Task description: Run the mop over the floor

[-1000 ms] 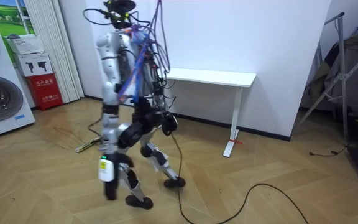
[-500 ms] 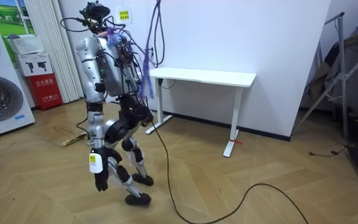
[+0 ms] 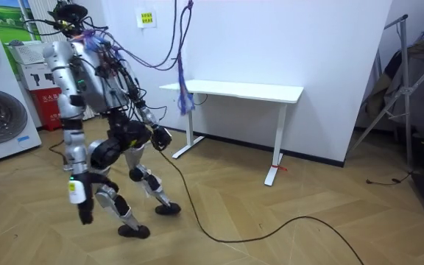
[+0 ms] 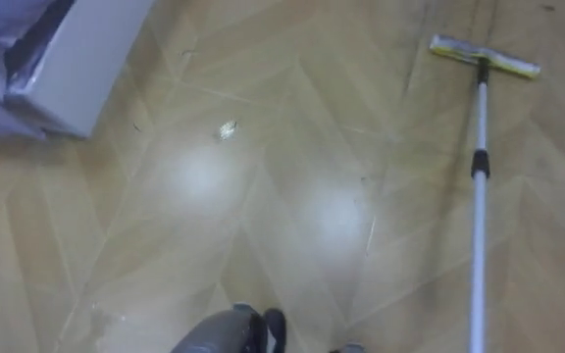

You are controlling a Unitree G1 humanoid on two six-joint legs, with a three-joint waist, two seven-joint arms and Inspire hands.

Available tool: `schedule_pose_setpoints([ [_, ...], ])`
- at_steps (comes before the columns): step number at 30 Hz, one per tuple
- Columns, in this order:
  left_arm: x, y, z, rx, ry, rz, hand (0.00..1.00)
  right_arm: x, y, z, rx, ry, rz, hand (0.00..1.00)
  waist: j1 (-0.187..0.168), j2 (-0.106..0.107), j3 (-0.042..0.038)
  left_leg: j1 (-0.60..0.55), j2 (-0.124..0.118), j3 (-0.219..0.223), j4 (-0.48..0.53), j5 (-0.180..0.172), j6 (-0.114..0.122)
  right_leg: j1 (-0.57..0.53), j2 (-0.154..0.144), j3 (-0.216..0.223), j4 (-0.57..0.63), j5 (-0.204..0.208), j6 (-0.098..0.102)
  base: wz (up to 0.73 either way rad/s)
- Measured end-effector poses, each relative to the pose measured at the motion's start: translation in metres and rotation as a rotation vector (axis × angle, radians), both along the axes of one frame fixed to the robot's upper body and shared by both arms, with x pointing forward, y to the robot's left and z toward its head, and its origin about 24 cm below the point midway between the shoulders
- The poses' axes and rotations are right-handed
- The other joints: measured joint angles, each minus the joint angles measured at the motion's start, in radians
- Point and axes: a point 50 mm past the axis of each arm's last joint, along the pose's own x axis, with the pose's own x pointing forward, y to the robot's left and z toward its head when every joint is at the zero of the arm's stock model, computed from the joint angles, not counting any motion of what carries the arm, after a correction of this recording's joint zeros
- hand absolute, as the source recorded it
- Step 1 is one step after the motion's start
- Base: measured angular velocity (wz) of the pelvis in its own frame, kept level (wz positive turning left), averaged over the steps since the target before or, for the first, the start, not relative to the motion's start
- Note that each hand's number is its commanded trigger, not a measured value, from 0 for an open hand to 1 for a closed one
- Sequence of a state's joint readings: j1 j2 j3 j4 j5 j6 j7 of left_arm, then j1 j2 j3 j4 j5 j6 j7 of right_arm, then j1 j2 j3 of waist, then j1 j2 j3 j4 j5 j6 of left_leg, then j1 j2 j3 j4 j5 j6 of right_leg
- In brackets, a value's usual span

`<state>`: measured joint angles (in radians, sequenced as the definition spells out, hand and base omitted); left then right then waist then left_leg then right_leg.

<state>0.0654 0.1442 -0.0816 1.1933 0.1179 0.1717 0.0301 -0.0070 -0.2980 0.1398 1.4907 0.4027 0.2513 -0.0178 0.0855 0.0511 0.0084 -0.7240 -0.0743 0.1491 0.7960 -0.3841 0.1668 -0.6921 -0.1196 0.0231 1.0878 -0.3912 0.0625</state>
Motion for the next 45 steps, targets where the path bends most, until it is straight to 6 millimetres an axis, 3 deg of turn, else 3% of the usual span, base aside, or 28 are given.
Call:
schedule_pose_setpoints([
  [2, 0.000, -0.003, -0.001, 0.002, -0.007, 0.011, 0.00, -0.008, 0.012, -0.004, 0.014, 0.031, 0.018, 1.00, -0.002, 0.008, 0.0039, 0.004, -0.008, -0.039, -0.001, -0.009, -0.007, -0.067, 0.006, 0.000, -0.003, -0.008, -0.005, -0.87],
  [4, -0.001, -0.009, -0.002, 0.000, -0.008, 0.020, 0.00, -0.008, 0.018, -0.006, 0.016, 0.043, 0.050, 1.00, -0.002, 0.020, 0.0113, 0.023, -0.011, -0.084, -0.008, -0.013, -0.016, -0.095, 0.025, -0.010, -0.116, -0.013, -0.010, -1.04],
  [7, -0.003, -0.014, -0.003, 0.006, -0.004, 0.028, 0.00, 0.002, 0.024, -0.008, 0.017, 0.053, 0.115, 1.00, -0.017, 0.014, 0.0153, 0.053, -0.029, -0.144, 0.005, -0.034, -0.053, -0.048, 0.037, -0.038, -0.265, 0.043, -0.029, -0.40],
  [8, -0.002, -0.014, -0.003, 0.005, -0.008, 0.033, 0.00, 0.010, 0.024, -0.008, 0.016, 0.057, 0.116, 1.00, -0.028, 0.018, 0.0098, 0.056, -0.031, -0.159, 0.016, -0.038, -0.061, -0.037, 0.029, -0.069, -0.257, 0.032, -0.039, 0.33],
  [10, 0.001, -0.009, -0.002, 0.012, -0.015, 0.046, 0.00, 0.033, 0.019, -0.004, -0.009, 0.034, 0.116, 1.00, -0.025, 0.001, 0.0190, 0.048, -0.030, -0.160, 0.059, -0.048, -0.080, -0.037, 0.014, -0.092, -0.217, -0.002, -0.052, 0.42],
  [12, 0.000, -0.003, -0.001, 0.033, 0.001, 0.004, 0.00, 0.082, 0.003, 0.010, -0.065, -0.060, 0.130, 1.00, -0.008, -0.021, 0.0237, 0.017, -0.023, -0.151, 0.146, -0.054, -0.092, -0.048, -0.004, -0.108, -0.152, -0.055, -0.070, 0.50],
  [14, -0.002, 0.001, 0.000, 0.046, 0.015, -0.003, 0.00, 0.119, -0.009, 0.024, -0.106, -0.177, 0.129, 1.00, 0.026, -0.029, 0.0256, -0.014, 0.003, -0.140, 0.224, -0.048, -0.103, -0.049, 0.010, -0.120, -0.125, -0.073, -0.082, 0.19],
  [15, -0.003, 0.003, 0.000, 0.051, 0.019, -0.002, 0.00, 0.130, -0.011, 0.029, -0.116, -0.218, 0.132, 1.00, 0.044, -0.034, 0.0247, -0.028, 0.016, -0.135, 0.251, -0.040, -0.117, -0.049, 0.019, -0.122, -0.123, -0.073, -0.087, 0.05],
  [16, -0.010, 0.008, 0.001, 0.064, 0.041, -0.003, 0.00, 0.154, -0.013, 0.039, -0.118, -0.309, 0.145, 1.00, 0.062, -0.054, 0.0250, -0.068, 0.030, -0.135, 0.310, -0.003, -0.153, -0.044, 0.026, -0.128, -0.123, -0.074, -0.097, 0.25],
  [18, -0.018, 0.012, 0.001, 0.061, 0.074, 0.006, 0.00, 0.172, -0.009, 0.045, -0.065, -0.402, 0.110, 1.00, 0.065, -0.072, 0.0249, -0.121, 0.025, -0.142, 0.194, 0.010, -0.156, -0.006, 0.042, -0.124, -0.159, -0.081, -0.099, 0.73],
  [19, -0.018, 0.012, 0.001, 0.051, 0.075, 0.003, 0.00, 0.171, -0.008, 0.044, -0.049, -0.409, 0.087, 1.00, 0.065, -0.069, 0.0226, -0.129, 0.022, -0.143, 0.134, 0.022, -0.154, 0.005, 0.046, -0.122, -0.173, -0.082, -0.097, 0.87],
  [20, -0.019, 0.011, 0.001, 0.024, 0.081, 0.006, 0.00, 0.163, -0.005, 0.038, -0.014, -0.412, 0.036, 1.00, 0.066, -0.072, 0.0208, -0.133, 0.004, -0.157, 0.046, 0.076, -0.134, 0.031, 0.050, -0.113, -0.200, -0.087, -0.086, 0.67],
  [21, -0.024, 0.009, 0.000, -0.004, 0.095, 0.014, 0.00, 0.146, -0.003, 0.030, 0.023, -0.397, -0.015, 1.00, 0.067, -0.074, 0.0151, -0.107, 0.012, -0.136, 0.001, 0.113, -0.091, 0.053, 0.055, -0.101, -0.236, -0.085, -0.063, 0.55],
  [23, -0.026, 0.005, -0.001, -0.039, 0.116, 0.015, 0.00, 0.110, -0.002, 0.017, 0.053, -0.325, -0.068, 1.00, 0.065, -0.074, 0.0129, -0.062, 0.048, -0.050, -0.042, 0.125, -0.067, 0.100, 0.047, -0.073, -0.284, -0.080, -0.050, 0.30],
  [26, -0.026, -0.003, -0.003, -0.075, 0.131, 0.019, 0.00, 0.042, -0.006, 0.006, 0.034, -0.131, -0.075, 1.00, 0.054, -0.068, 0.0087, -0.004, 0.035, 0.021, -0.066, 0.084, -0.020, 0.099, 0.014, -0.044, -0.224, -0.058, -0.009, -0.13],
  [27, -0.022, -0.006, -0.003, -0.083, 0.112, 0.019, 0.00, 0.014, -0.005, 0.003, 0.029, -0.051, -0.055, 1.00, 0.037, -0.053, -0.0019, 0.007, 0.026, 0.025, -0.066, 0.063, -0.013, 0.084, 0.002, -0.049, -0.182, -0.035, 0.000, -0.28],
  [29, -0.016, -0.007, -0.003, -0.086, 0.075, 0.028, 0.00, -0.020, 0.002, 0.000, 0.028, 0.058, -0.031, 1.00, 0.014, -0.037, -0.0077, 0.031, 0.022, 0.035, -0.066, 0.034, -0.001, 0.046, -0.009, -0.042, -0.090, 0.021, -0.001, -0.33],
  [30, -0.015, -0.006, -0.003, -0.078, 0.063, 0.028, 0.00, -0.032, 0.009, -0.001, 0.043, 0.107, -0.030, 1.00, 0.002, -0.034, -0.0064, 0.049, 0.017, 0.028, -0.066, 0.019, 0.002, 0.001, -0.012, -0.031, -0.016, 0.070, -0.012, -0.62],
  [31, -0.015, -0.007, -0.003, -0.074, 0.059, 0.029, 0.00, -0.035, 0.012, -0.002, 0.049, 0.123, -0.026, 1.00, 0.000, -0.033, -0.0060, 0.054, 0.010, 0.012, -0.066, 0.013, 0.002, -0.022, -0.008, -0.025, 0.005, 0.073, -0.016, -0.98],
  [32, -0.014, -0.010, -0.003, -0.074, 0.054, 0.029, 0.00, -0.034, 0.015, -0.003, 0.050, 0.131, -0.001, 1.00, -0.004, -0.016, 0.0025, 0.066, 0.008, -0.026, -0.065, 0.005, -0.001, -0.060, 0.012, -0.026, -0.001, 0.054, -0.025, -1.11],
  [34, -0.015, -0.013, -0.004, -0.075, 0.056, 0.027, 0.00, -0.028, 0.019, -0.005, 0.044, 0.131, 0.036, 1.00, -0.012, 0.014, 0.0035, 0.080, 0.005, -0.092, -0.073, 0.003, -0.005, -0.090, 0.050, -0.057, -0.104, 0.041, -0.025, -1.00],
  [37, -0.021, -0.009, -0.004, -0.053, 0.084, 0.026, 0.00, -0.006, 0.023, -0.007, 0.034, 0.109, 0.111, 1.00, -0.032, 0.018, 0.0080, 0.110, -0.042, -0.209, -0.084, -0.001, -0.018, -0.062, 0.095, -0.077, -0.353, 0.058, -0.046, -0.58],
  [39, -0.023, -0.008, -0.004, -0.037, 0.097, 0.036, 0.00, 0.015, 0.020, -0.005, 0.008, 0.090, 0.126, 1.00, -0.064, 0.017, 0.0096, 0.107, -0.099, -0.300, -0.041, -0.014, -0.053, -0.002, 0.071, -0.117, -0.373, 0.084, -0.066, 0.38],
  [40, -0.022, -0.007, -0.004, -0.036, 0.098, 0.029, 0.00, 0.020, 0.018, -0.003, -0.002, 0.086, 0.116, 1.00, -0.064, 0.016, 0.0099, 0.105, -0.101, -0.295, -0.027, -0.020, -0.073, 0.005, 0.050, -0.144, -0.357, 0.075, -0.077, 0.81],
  [42, -0.024, 0.000, -0.002, -0.024, 0.105, 0.033, 0.00, 0.061, 0.007, 0.006, -0.037, 0.007, 0.092, 1.00, -0.055, -0.005, 0.0160, 0.057, -0.091, -0.208, 0.100, -0.024, -0.154, 0.012, -0.019, -0.205, -0.267, -0.009, -0.077, 0.83],
  [43, -0.025, 0.003, -0.002, -0.019, 0.109, 0.029, 0.00, 0.074, 0.003, 0.010, -0.051, -0.027, 0.096, 1.00, -0.049, -0.013, 0.0183, 0.039, -0.087, -0.183, 0.141, -0.015, -0.178, 0.011, -0.028, -0.206, -0.243, -0.031, -0.078, 0.86],
  [44, -0.026, 0.008, -0.001, -0.007, 0.120, 0.021, 0.00, 0.101, -0.006, 0.019, -0.081, -0.111, 0.103, 1.00, -0.034, -0.029, 0.0196, -0.004, -0.071, -0.137, 0.224, 0.014, -0.224, 0.010, -0.039, -0.202, -0.211, -0.065, -0.083, 0.79],
  [45, -0.029, 0.014, 0.000, 0.007, 0.132, 0.016, 0.00, 0.120, -0.012, 0.027, -0.100, -0.182, 0.110, 1.00, -0.017, -0.047, 0.0218, -0.058, -0.055, -0.129, 0.285, 0.030, -0.210, 0.011, -0.040, -0.195, -0.194, -0.086, -0.089, 0.74],
])
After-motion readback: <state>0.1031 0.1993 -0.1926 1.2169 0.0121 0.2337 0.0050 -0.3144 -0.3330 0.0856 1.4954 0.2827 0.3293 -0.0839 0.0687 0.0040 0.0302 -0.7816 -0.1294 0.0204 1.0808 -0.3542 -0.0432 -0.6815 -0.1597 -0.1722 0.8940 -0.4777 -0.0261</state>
